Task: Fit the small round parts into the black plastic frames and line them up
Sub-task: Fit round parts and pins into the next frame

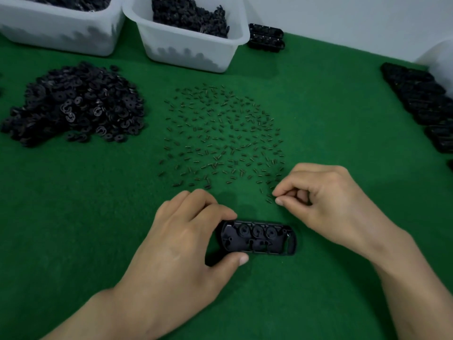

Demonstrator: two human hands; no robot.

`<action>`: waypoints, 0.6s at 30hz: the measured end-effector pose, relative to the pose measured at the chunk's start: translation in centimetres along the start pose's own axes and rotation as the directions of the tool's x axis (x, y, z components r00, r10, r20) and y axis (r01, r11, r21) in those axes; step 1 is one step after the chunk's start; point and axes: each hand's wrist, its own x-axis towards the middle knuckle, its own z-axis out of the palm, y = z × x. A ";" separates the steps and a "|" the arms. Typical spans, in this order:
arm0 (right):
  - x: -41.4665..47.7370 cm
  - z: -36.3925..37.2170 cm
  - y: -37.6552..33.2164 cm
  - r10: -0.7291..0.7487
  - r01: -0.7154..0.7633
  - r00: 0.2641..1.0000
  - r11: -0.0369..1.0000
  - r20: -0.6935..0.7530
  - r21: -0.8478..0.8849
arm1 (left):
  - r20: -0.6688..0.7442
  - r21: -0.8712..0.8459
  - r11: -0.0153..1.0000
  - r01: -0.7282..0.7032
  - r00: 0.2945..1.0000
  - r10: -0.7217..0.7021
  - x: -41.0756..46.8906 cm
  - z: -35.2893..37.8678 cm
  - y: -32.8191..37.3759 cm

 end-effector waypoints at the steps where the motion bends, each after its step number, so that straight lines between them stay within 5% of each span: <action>1: -0.1 0.0 -0.1 -0.003 0.003 1.000 0.999 0.005 -0.037 | 0.000 0.003 1.000 -0.001 1.000 0.001 0.0 0.0 0.0; 9: -0.1 -0.2 -0.7 -0.033 0.039 0.999 0.987 0.041 -0.154 | 0.000 0.010 1.000 0.003 1.000 -0.003 0.0 0.1 0.0; 14: -1.1 0.2 -1.8 -0.028 0.049 0.990 0.988 -0.138 0.149 | -0.006 0.008 1.000 -0.002 1.000 0.002 0.0 0.1 0.0; 18: -1.4 1.9 -2.8 -0.083 0.117 0.990 0.938 -0.115 0.327 | -0.011 0.004 1.000 -0.008 1.000 0.008 0.1 0.2 -0.1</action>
